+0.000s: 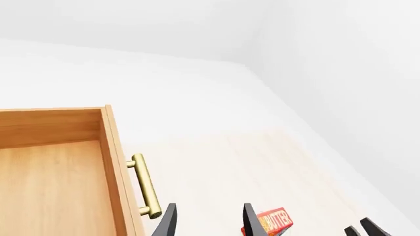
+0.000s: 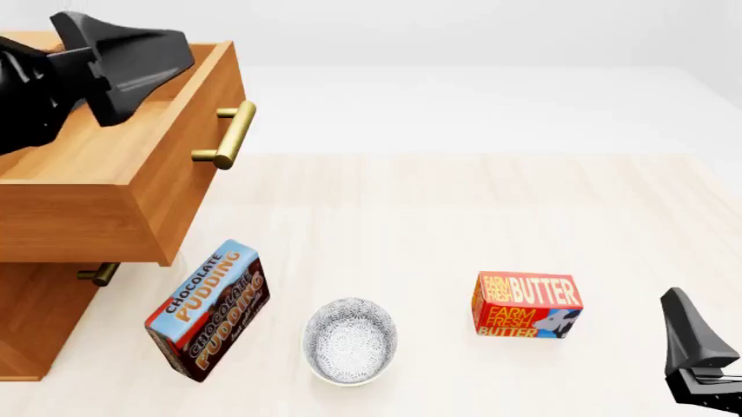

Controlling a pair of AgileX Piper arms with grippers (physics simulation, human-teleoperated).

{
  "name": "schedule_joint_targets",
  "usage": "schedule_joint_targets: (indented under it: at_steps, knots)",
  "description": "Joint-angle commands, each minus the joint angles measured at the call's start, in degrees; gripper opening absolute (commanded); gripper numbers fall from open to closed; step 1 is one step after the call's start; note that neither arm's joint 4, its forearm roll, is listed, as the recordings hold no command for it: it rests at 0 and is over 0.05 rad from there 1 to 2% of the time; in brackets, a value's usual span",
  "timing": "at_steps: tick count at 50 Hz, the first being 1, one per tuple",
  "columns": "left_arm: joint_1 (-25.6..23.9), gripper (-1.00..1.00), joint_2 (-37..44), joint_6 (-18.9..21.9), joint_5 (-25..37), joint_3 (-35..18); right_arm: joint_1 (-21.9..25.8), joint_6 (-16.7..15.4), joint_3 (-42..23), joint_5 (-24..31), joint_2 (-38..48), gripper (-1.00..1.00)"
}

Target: Put the bowl in the top drawer of the cabinet.

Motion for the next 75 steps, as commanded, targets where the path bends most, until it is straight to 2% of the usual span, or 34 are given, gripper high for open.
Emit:
schedule_joint_targets:
  at_steps: [1,28,45,75]
  knots:
    - [-1.73,1.0,-2.61,-0.12,0.91,1.6,0.0,0.0,0.0,-0.01,0.02,1.0]
    - [-7.05,1.0,-4.72,-1.81,0.8,5.36,0.0,-0.01,0.0,0.01,-0.01,1.0]
    - [-13.04,1.0,-0.01,-4.15,-3.51,7.74,0.02,0.0,0.0,0.0,0.0,1.0]
    - [-16.66,1.0,5.71,-7.69,-9.49,12.54,0.0,0.01,0.0,-0.01,0.02,1.0]
